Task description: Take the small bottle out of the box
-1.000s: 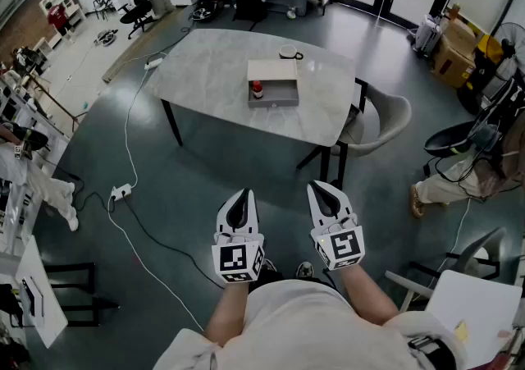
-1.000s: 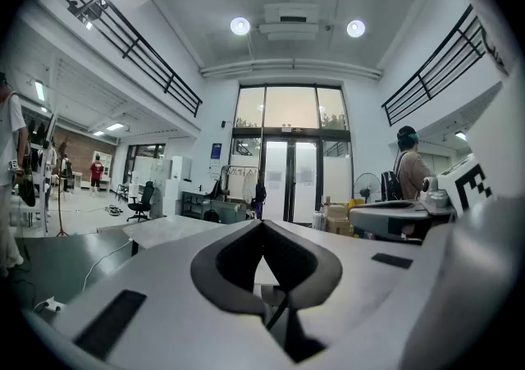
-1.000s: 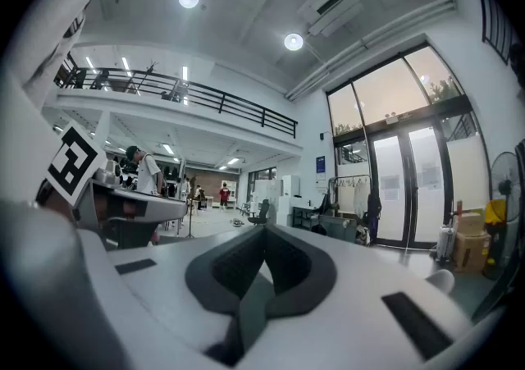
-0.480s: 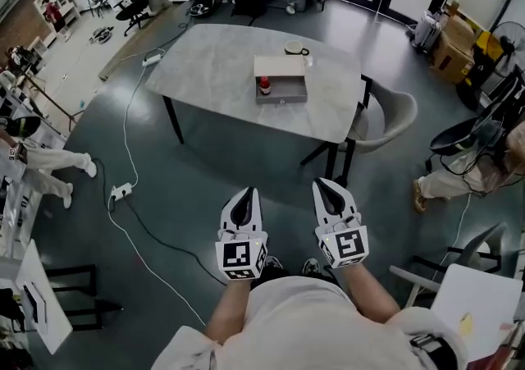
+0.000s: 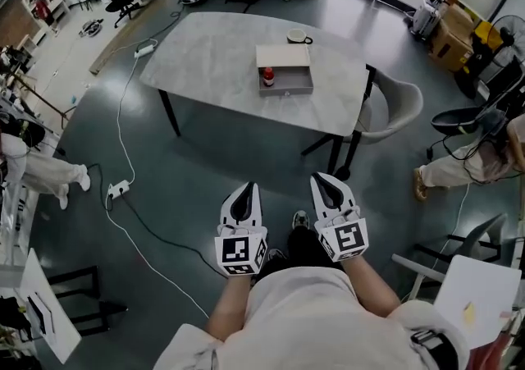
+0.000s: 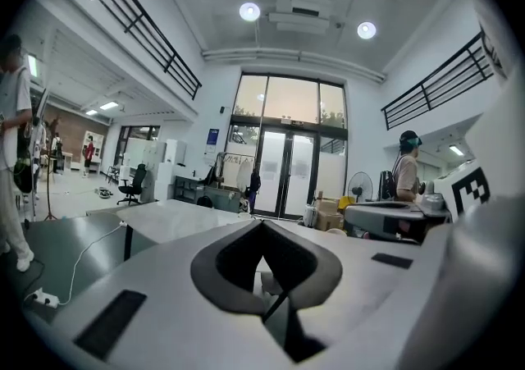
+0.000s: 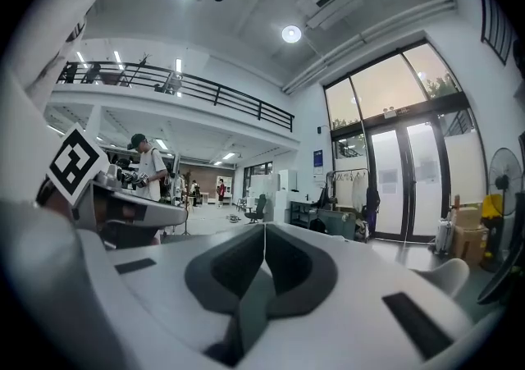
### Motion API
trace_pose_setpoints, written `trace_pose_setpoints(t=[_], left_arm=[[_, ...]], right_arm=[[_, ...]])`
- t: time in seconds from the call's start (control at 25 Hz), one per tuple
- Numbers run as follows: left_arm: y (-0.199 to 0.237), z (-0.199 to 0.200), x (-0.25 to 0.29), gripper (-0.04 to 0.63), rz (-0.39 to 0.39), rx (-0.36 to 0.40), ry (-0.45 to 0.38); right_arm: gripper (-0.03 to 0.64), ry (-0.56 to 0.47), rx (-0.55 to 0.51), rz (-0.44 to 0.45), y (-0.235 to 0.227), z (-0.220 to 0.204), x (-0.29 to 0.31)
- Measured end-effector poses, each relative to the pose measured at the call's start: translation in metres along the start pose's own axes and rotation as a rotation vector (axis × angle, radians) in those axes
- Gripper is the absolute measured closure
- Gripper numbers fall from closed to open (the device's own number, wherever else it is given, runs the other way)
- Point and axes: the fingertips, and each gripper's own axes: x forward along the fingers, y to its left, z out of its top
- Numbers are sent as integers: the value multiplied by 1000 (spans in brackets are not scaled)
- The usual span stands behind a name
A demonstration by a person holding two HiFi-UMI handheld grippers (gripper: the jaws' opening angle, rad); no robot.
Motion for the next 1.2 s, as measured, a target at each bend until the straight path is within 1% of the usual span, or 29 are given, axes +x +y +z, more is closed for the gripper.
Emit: trace_pose_setpoints(t=[0.2,0.36,0.64,0.84,1.0,1.2], left_arm=[[14,6,33,573,-6,-6,4],[25,7,76,574,1,-11,16],[37,23,155,574,28,15,22],[36,17,207,574,47,34,46],[37,8,237,574,57,8,64],[51,-6,264,574,72,-8,96]], right_arm=[[591,12,5,0,-17,-1,35],[591,9,11,5,-44,-3,69],[591,6,18,38,-98,3,133],[591,38,23,74,-134,-13,171],[591,60,37,88,-154,-26,189],[591,102,43,118,-161,-45,215]])
